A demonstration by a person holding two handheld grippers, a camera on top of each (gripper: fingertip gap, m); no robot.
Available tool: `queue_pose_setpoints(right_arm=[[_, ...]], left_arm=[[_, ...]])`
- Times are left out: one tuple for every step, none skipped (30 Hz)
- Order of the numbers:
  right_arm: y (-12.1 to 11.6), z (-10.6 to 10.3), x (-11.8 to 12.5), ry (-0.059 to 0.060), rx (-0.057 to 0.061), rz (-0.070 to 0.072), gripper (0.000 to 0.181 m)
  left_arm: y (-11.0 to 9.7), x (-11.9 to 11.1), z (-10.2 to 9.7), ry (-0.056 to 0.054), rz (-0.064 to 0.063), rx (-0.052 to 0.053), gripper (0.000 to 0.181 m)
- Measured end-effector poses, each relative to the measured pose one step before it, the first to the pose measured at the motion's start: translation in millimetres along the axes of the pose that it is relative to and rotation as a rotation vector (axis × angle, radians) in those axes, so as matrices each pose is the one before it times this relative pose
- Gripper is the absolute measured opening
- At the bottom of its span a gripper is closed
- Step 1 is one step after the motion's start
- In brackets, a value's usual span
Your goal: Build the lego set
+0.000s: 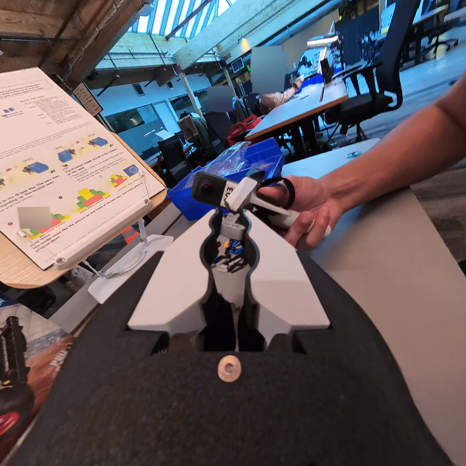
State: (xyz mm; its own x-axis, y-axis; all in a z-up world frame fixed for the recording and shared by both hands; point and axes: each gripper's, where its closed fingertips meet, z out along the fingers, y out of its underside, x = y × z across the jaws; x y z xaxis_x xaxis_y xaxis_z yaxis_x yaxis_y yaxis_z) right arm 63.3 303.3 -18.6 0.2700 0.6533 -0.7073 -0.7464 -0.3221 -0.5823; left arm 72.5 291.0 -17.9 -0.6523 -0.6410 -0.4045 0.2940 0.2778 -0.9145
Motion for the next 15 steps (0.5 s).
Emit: queue_pose_setpoints(right_arm=[[1.64, -0.05, 1.44, 0.0066, -0.0097, -0.0017, 0.006], [1.96, 0.26, 1.01, 0.0027, -0.0091, -0.0002, 0.006], [-0.08, -0.38, 0.13, 0.0001, 0.0008, 0.0006, 0.006], [-0.63, -0.62, 0.65, 0.0049, 0.0011, -0.0033, 0.006], [2.26, 0.09, 1.72, 0.0098, -0.0170, -0.0038, 0.006], [1.41, -0.04, -0.69, -0.0082, -0.0084, 0.0045, 0.006], [0.17, -0.39, 0.03, -0.0043, -0.0012, 0.0068, 0.005], [1.55, -0.14, 2.16, 0.0084, -0.0081, 0.0001, 0.006], [-0.07, -0.01, -0.51, -0.0125, 0.0036, 0.0053, 0.006], [-5.73, -1.20, -5.01, -0.0458, 0.0400, 0.0247, 0.005], [-3.87, -1.15, -1.63, -0.0237, 0.0228, 0.0286, 0.006], [1.94, 0.05, 3.51, 0.0184, -0.0142, -0.0032, 0.005], [3.69, 1.12, 1.98, 0.0147, -0.0222, -0.0154, 0.006], [-0.71, 1.22, -2.88, -0.0183, 0.0079, -0.0002, 0.006], [-1.97, 1.30, -3.18, -0.0229, 0.0113, 0.0126, 0.006]], left_arm=[[1.83, 0.38, -1.12, 0.0006, 0.0311, -0.0080, 0.011], [1.38, 1.06, -1.16, 0.0041, 0.0294, -0.0037, 0.011], [1.35, 0.46, -1.34, -0.0012, 0.0273, -0.0023, 0.013], [1.68, 0.84, -1.23, 0.0000, 0.0226, -0.0028, 0.014], [1.49, 1.02, -0.84, 0.0008, 0.0110, -0.0002, 0.014], [0.93, 1.95, -0.61, 0.0065, 0.0016, 0.0052, 0.013], [1.57, 1.63, -0.14, 0.0046, -0.0008, -0.0002, 0.014], [1.42, 1.09, -0.53, 0.0034, -0.0005, 0.0024, 0.014], [0.41, 1.20, -1.32, 0.0065, -0.0046, 0.0107, 0.014], [-0.54, 0.98, -2.07, 0.0060, -0.0118, 0.0159, 0.014], [-0.30, -0.56, -2.30, -0.0028, -0.0110, 0.0107, 0.015], [1.39, -2.03, -1.89, -0.0096, -0.0090, 0.0009, 0.015], [0.93, -2.42, -1.49, -0.0118, -0.0144, 0.0058, 0.015], [-1.13, -0.54, -0.90, -0.0003, -0.0259, 0.0160, 0.014], [-0.12, 1.35, 0.52, 0.0082, -0.0244, 0.0021, 0.014]])
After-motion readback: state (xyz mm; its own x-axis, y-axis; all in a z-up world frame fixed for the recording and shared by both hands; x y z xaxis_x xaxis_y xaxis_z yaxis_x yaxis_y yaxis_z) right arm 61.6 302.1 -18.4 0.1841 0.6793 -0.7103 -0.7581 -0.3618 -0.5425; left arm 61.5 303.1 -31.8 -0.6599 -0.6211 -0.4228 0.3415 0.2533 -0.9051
